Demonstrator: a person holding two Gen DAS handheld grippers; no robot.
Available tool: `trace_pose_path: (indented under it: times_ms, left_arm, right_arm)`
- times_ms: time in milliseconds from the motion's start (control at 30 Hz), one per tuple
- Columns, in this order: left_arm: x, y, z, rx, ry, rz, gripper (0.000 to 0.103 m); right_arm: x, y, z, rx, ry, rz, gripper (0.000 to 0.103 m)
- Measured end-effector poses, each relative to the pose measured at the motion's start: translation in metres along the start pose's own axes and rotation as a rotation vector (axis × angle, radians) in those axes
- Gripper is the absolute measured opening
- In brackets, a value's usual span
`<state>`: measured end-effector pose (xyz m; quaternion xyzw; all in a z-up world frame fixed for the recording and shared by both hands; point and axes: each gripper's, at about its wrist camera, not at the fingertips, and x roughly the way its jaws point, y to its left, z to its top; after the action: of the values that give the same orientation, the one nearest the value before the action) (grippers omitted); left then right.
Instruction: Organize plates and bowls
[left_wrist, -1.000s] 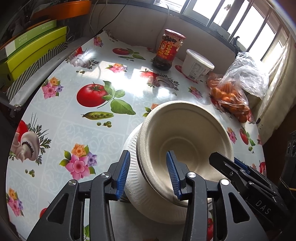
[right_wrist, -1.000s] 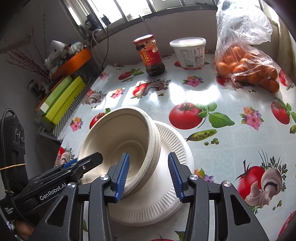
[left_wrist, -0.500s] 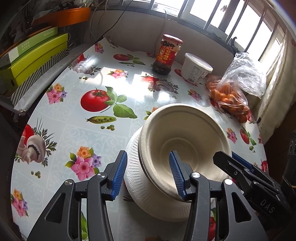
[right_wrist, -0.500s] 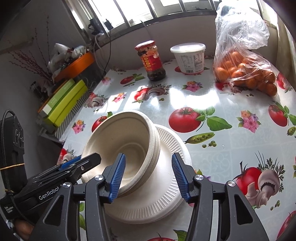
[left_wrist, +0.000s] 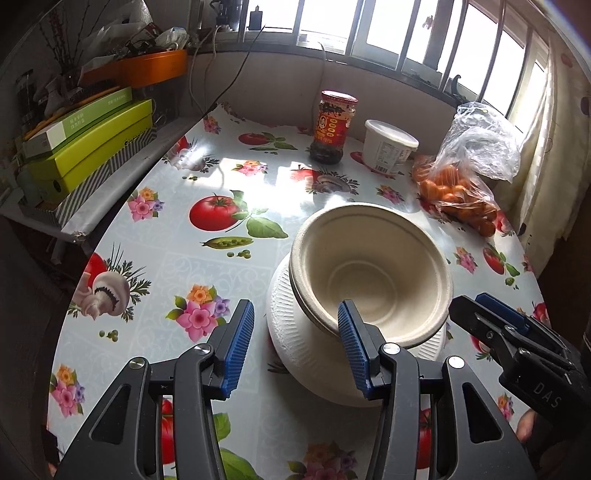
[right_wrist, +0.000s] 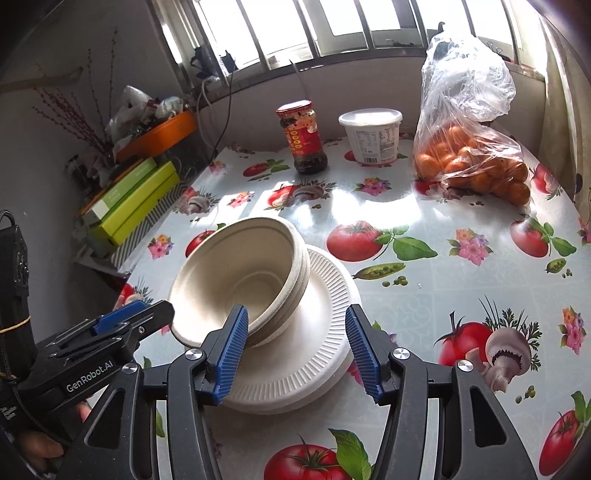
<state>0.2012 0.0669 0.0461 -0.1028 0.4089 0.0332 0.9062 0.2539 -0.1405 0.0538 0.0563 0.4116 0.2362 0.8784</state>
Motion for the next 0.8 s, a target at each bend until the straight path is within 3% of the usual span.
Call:
trace_pose_path:
  times_ms: [367, 800]
  left_arm:
    - [-0.027, -0.009, -0.039, 0.073, -0.069, 0.048, 0.049]
    - [-0.014, -0.012, -0.087, 0.127, -0.022, 0.074, 0.049]
  right_arm:
    - [-0.024, -0.004, -0.032, -0.041, -0.020, -0.041, 0.056]
    - [-0.023, -0.023, -0.071, -0.039, 0.032, -0.114, 0.057]
